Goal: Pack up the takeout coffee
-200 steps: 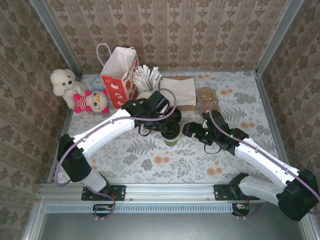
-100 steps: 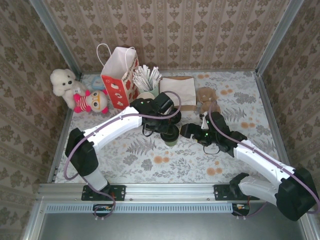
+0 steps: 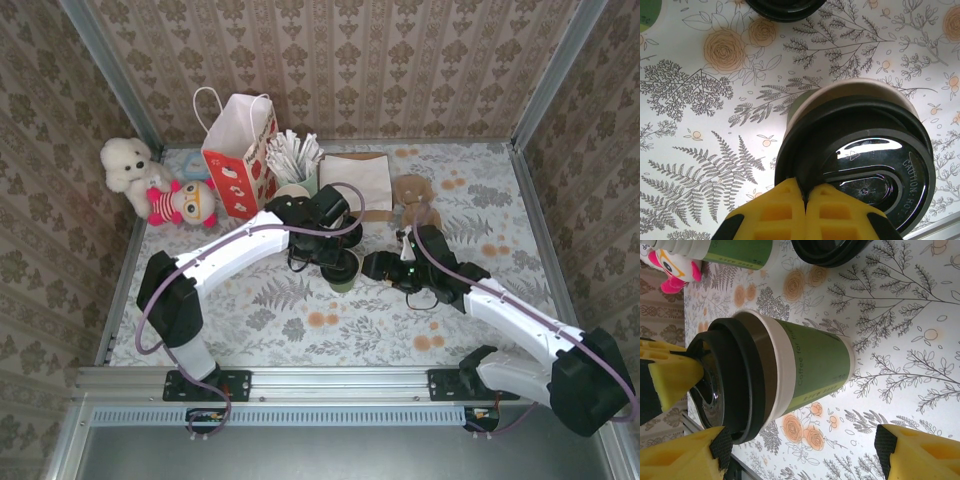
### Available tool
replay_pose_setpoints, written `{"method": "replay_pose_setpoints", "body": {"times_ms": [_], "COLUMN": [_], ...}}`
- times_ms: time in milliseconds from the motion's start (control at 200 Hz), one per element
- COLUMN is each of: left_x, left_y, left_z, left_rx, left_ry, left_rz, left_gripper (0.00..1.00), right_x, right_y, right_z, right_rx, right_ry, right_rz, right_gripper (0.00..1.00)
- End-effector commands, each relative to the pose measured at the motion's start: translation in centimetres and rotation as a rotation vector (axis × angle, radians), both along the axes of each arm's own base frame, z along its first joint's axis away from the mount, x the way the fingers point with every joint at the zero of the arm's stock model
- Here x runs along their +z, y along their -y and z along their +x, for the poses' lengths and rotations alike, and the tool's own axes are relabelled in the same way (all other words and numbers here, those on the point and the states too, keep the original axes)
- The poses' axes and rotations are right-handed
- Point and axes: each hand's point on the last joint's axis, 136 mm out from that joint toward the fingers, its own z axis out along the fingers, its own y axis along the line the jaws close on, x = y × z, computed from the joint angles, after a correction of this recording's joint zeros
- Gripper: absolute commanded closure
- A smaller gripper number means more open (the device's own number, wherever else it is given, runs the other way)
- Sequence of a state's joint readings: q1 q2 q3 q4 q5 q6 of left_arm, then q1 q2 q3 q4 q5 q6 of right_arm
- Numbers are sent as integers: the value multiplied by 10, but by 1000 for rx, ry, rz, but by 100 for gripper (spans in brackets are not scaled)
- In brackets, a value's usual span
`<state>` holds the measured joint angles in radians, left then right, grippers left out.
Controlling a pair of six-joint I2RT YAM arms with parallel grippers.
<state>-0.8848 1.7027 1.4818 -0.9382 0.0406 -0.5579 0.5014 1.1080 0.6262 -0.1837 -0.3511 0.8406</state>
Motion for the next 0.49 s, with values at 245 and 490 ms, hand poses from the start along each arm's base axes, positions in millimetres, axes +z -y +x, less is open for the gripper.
{"method": "replay_pose_setpoints", "body": {"times_ms": [245,490], "left_x": [3,-1], "left_y": [5,9], "left_z": [6,5], "left_rx": [11,-6], "left_ry": [5,-10], "left_rz": [-14,-15], "left_gripper": [100,100], "right_x": [-5,-5], "right_y": [-9,-13], "right_z": [4,5], "right_rx": [27,24], "right_ry": [-16,-20], "right_rz": [29,65], "right_gripper": [24,25]}}
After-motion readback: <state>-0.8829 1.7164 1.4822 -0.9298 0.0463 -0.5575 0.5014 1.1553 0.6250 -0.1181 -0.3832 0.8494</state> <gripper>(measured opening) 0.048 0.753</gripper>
